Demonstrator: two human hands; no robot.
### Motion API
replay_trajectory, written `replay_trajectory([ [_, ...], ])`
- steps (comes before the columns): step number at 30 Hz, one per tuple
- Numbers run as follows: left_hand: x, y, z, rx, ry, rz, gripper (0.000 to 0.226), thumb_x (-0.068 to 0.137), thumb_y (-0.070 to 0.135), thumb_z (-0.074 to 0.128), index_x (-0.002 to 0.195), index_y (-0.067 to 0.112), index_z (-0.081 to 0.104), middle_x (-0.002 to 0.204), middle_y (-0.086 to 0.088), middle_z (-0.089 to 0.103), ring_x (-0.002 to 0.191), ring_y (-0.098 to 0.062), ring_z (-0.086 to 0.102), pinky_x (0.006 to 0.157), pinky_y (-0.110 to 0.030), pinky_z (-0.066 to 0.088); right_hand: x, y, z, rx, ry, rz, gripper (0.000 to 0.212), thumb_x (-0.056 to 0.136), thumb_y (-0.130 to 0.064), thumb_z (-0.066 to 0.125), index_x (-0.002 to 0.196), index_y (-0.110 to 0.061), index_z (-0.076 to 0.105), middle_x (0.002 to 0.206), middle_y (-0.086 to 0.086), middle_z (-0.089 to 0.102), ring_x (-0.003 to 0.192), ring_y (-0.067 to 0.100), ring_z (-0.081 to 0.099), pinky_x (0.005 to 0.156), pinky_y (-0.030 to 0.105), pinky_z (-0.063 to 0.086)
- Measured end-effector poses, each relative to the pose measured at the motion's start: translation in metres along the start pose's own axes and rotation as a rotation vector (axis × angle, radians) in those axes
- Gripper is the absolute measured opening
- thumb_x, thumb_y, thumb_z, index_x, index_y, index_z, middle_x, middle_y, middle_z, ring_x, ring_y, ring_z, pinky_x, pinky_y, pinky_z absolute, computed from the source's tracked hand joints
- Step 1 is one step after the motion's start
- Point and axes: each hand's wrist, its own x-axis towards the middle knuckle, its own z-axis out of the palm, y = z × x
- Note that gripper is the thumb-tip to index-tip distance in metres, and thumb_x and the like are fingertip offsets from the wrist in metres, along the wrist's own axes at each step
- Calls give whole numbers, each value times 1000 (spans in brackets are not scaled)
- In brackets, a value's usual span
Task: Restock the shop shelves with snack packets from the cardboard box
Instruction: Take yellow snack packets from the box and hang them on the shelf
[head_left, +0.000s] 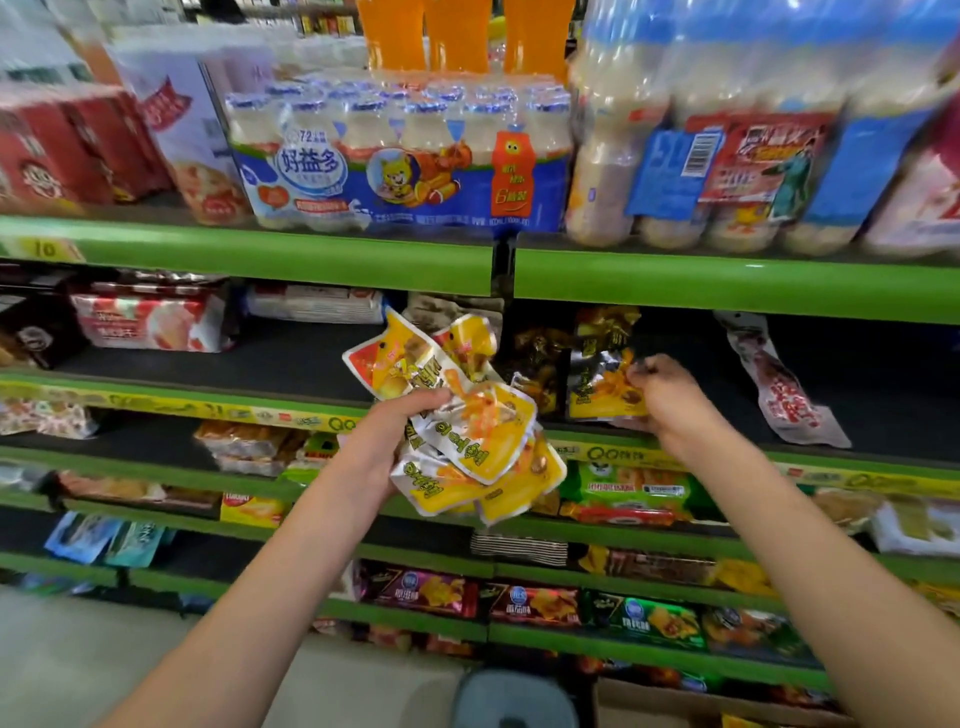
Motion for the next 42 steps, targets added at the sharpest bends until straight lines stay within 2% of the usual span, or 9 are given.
replay_trajectory([
  [8, 7, 8, -15, -40, -3, 20, 27, 71, 22, 82, 98, 16, 80, 105, -16, 77, 89, -38, 75, 70, -47, 62, 26, 8, 6, -688, 52, -131, 25, 96, -29, 63, 116, -17, 55, 104, 3, 59, 81, 14, 56, 69, 29, 41],
  [12, 9, 6, -11, 37, 9, -8, 22, 69, 28, 83, 90, 21, 82, 108, -13, 76, 97, -37, 74, 94, -54, 56, 23, 12, 4, -781, 26, -204, 33, 96, -32, 60, 122, -16, 48, 99, 6, 64, 78, 19, 61, 59, 30, 45],
  [17, 6, 6, 1, 142, 2, 7, 23, 70, 34, 83, 90, 23, 82, 117, -9, 74, 109, -34, 69, 101, -50, 53, 14, 17, 0, -963, 22, -271, 31, 96, -32, 62, 122, -15, 62, 127, 15, 53, 118, 35, 52, 97, 38, 46],
  [20, 3, 5, 7, 140, -62, 21, 8, 79, 26, 78, 84, 22, 83, 103, -7, 78, 91, -28, 76, 73, -35, 61, -10, 15, 1, -833, 102, -479, 19, 95, -21, 63, 111, -13, 66, 116, 7, 52, 116, 31, 48, 89, 31, 39],
  [23, 1, 1, 12, 144, -75, 61, 8, 81, 19, 78, 88, 18, 82, 102, -8, 78, 91, -29, 76, 74, -34, 59, -49, 4, 6, -553, 33, -553, 8, 98, -27, 58, 94, -27, 65, 88, -15, 59, 85, 2, 58, 64, 10, 38],
  [26, -1, -5, 18, 182, -54, 91, 27, 76, 19, 82, 102, 14, 77, 104, -6, 78, 97, -28, 75, 89, -41, 55, -92, 0, 16, -403, -192, -531, 6, 95, -42, 56, 96, -38, 61, 88, -24, 64, 79, -13, 58, 65, 2, 41],
  [35, -6, -29, 43, 173, -98, 92, 44, 63, 28, 89, 104, 20, 76, 105, -2, 78, 100, -24, 74, 91, -42, 56, -123, 38, 39, -383, -139, -396, 25, 87, -50, 69, 88, -30, 54, 75, -5, 66, 53, 2, 55, 44, 13, 37],
  [39, -11, -31, 43, 143, -151, 66, 42, 76, 20, 84, 115, 23, 68, 103, -1, 79, 92, -19, 76, 68, -29, 60, -120, 47, 35, -172, -72, -273, 29, 85, -40, 75, 90, -14, 63, 85, 6, 73, 79, 32, 68, 61, 36, 49],
  [42, -14, -33, 39, 111, -182, 67, 42, 78, -4, 76, 115, 14, 66, 101, -9, 78, 88, -25, 76, 69, -34, 61, -118, 50, 30, 82, -106, -156, 23, 84, -28, 78, 97, -10, 69, 92, 6, 78, 85, 30, 74, 68, 42, 59],
])
